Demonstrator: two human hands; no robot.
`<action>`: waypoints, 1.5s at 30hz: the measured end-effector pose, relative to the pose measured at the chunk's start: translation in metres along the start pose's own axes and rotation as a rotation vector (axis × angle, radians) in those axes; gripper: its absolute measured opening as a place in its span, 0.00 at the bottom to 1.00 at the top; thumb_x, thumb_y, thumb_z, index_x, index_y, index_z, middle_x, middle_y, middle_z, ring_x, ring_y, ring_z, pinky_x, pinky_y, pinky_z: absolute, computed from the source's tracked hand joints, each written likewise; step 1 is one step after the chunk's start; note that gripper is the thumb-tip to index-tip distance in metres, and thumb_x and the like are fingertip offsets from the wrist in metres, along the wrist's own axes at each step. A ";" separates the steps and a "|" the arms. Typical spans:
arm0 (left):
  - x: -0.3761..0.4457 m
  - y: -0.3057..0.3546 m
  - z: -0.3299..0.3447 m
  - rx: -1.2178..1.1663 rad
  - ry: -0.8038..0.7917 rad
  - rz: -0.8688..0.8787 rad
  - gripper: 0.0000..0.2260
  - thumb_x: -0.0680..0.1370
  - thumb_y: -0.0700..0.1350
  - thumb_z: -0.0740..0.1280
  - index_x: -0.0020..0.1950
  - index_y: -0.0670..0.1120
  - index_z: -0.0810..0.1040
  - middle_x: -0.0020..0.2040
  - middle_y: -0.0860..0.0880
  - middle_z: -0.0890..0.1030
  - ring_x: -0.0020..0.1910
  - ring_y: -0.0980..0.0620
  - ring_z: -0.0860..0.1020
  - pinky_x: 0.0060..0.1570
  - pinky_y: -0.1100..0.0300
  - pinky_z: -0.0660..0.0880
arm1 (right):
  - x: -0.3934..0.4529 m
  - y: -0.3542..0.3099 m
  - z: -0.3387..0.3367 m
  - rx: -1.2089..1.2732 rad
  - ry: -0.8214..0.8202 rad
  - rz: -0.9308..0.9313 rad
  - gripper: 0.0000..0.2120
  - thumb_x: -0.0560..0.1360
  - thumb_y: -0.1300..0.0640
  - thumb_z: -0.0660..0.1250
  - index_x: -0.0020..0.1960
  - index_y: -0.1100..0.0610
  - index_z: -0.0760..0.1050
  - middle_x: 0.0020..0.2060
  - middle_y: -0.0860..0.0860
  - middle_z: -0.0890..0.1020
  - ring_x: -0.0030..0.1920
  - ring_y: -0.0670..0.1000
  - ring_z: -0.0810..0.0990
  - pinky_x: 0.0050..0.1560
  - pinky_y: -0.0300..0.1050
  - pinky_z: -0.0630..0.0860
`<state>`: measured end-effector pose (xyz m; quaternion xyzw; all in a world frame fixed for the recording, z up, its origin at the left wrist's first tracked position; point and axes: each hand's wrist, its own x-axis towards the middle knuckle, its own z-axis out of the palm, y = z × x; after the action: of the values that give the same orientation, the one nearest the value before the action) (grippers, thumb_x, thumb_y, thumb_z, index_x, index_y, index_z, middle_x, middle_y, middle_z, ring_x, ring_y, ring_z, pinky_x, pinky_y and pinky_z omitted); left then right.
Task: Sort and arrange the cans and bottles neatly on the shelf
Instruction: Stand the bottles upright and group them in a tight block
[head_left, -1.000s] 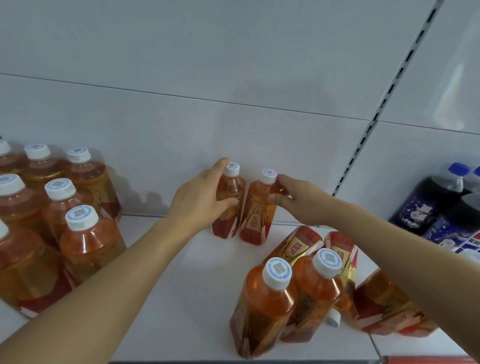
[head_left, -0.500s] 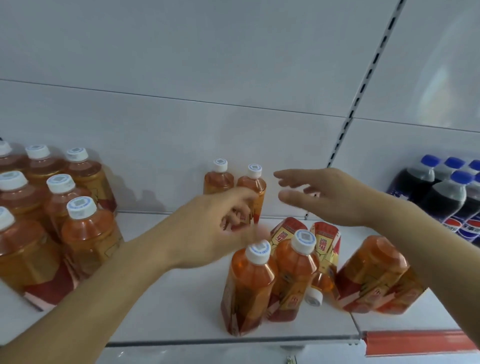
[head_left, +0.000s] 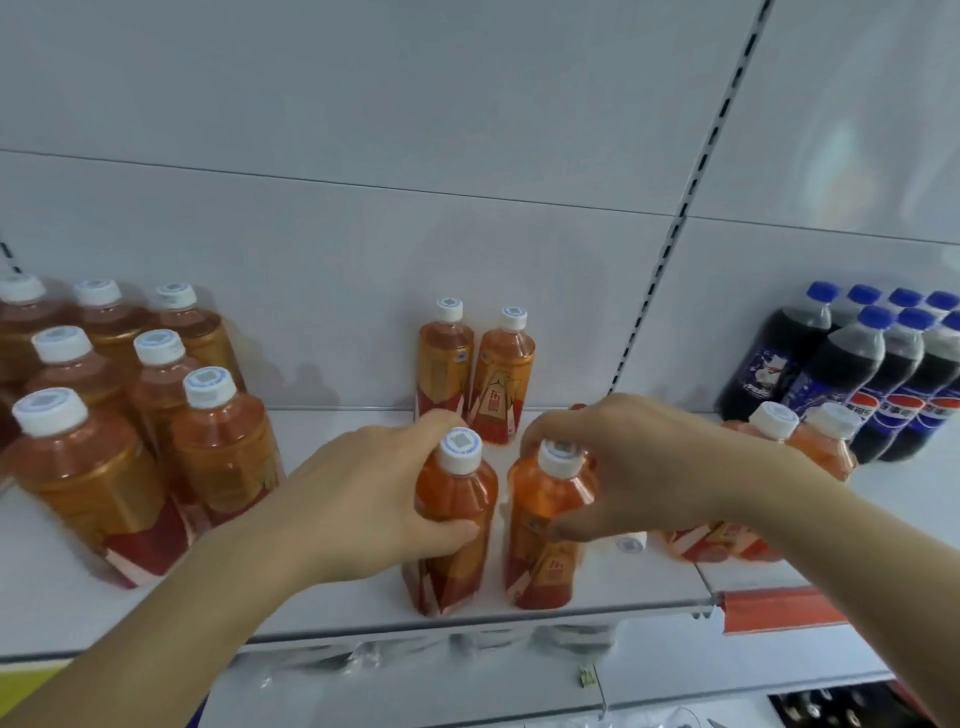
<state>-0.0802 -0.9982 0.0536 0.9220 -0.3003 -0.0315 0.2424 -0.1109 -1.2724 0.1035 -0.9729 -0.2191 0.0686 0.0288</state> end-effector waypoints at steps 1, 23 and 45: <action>-0.004 -0.007 -0.002 0.020 0.030 -0.025 0.28 0.67 0.73 0.69 0.63 0.72 0.62 0.47 0.62 0.81 0.45 0.57 0.80 0.42 0.59 0.78 | 0.006 -0.008 0.003 0.024 0.001 0.006 0.30 0.71 0.29 0.73 0.68 0.32 0.67 0.46 0.32 0.76 0.46 0.35 0.75 0.45 0.37 0.71; 0.062 -0.084 0.019 -0.149 0.439 -0.152 0.43 0.77 0.53 0.76 0.83 0.53 0.52 0.72 0.42 0.76 0.66 0.38 0.78 0.59 0.45 0.77 | 0.120 -0.023 0.033 -0.003 0.316 0.117 0.45 0.78 0.37 0.70 0.86 0.48 0.50 0.68 0.53 0.77 0.73 0.56 0.70 0.70 0.53 0.69; 0.091 0.030 0.162 0.111 0.238 -0.089 0.40 0.80 0.65 0.67 0.84 0.50 0.53 0.74 0.43 0.72 0.70 0.40 0.74 0.64 0.43 0.76 | -0.022 -0.012 0.174 0.026 0.505 0.841 0.46 0.80 0.32 0.62 0.86 0.48 0.41 0.82 0.60 0.61 0.75 0.63 0.70 0.71 0.57 0.74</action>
<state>-0.0546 -1.1402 -0.0670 0.9436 -0.2296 0.0841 0.2233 -0.1612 -1.2664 -0.0648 -0.9629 0.2075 -0.1610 0.0627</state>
